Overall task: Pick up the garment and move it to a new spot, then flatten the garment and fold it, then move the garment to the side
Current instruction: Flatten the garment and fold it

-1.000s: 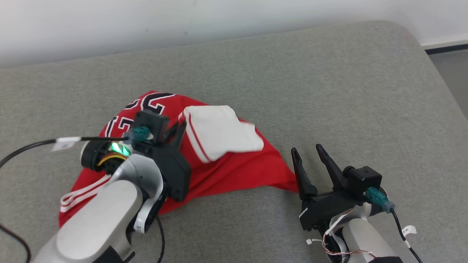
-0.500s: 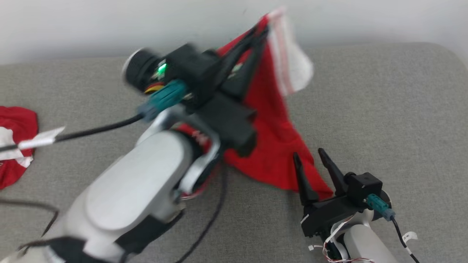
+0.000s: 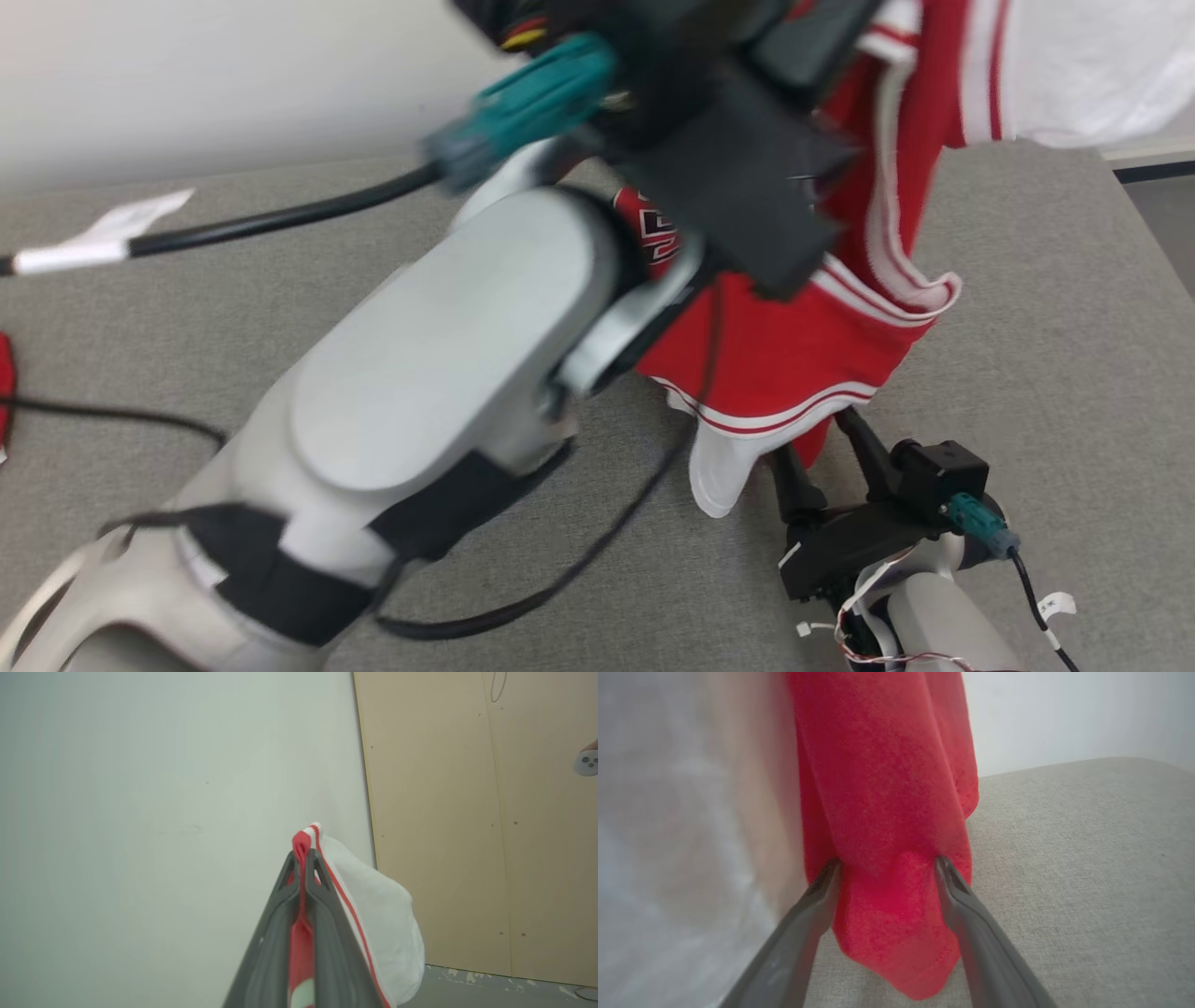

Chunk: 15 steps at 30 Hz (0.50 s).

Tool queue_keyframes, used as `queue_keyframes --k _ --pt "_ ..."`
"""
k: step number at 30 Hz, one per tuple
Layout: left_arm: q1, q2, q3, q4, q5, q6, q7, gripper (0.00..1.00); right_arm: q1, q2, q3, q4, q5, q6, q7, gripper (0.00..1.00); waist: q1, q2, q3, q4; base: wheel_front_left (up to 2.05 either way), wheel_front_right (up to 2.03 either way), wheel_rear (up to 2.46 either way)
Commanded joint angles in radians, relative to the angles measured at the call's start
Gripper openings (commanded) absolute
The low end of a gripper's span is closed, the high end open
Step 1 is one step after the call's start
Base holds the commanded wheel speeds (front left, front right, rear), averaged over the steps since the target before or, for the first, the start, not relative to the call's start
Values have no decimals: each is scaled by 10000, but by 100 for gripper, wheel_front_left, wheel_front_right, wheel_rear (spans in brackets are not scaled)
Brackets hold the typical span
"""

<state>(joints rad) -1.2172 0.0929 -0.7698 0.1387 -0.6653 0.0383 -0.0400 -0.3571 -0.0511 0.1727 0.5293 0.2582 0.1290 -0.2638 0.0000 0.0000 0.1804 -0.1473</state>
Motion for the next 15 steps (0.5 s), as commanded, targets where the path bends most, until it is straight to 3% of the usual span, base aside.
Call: queue_keyframes --k 1,6,7,9,12,15 --pt "701 447 149 -110 -135 176 -33 0 -132 17 -79 42 -121 35 -6 100 0 0 218 439 0 0 0" --pt "3580 2076 938 -801 -960 1021 -158 0 -230 14 -307 -39 -451 35 -6 100 0 0 418 1068 0 0 0" --pt "3580 2076 938 -801 -960 1021 -158 0 -230 14 -307 -39 -451 35 -6 100 0 0 418 1068 0 0 0" --pt "4886 2735 1255 -815 -1206 1345 -375 0 -240 13 -344 -148 -545 35 -6 100 0 0 529 1262 0 0 0" --pt "6599 3050 1654 -389 -1943 1370 -880 0 -233 11 -277 -182 -627 35 -6 100 0 0 621 1468 0 0 0" --pt "7600 2864 2063 501 -2705 1154 -1439 0 -260 8 -198 -174 -691 35 -6 100 0 0 652 1555 0 0 0"
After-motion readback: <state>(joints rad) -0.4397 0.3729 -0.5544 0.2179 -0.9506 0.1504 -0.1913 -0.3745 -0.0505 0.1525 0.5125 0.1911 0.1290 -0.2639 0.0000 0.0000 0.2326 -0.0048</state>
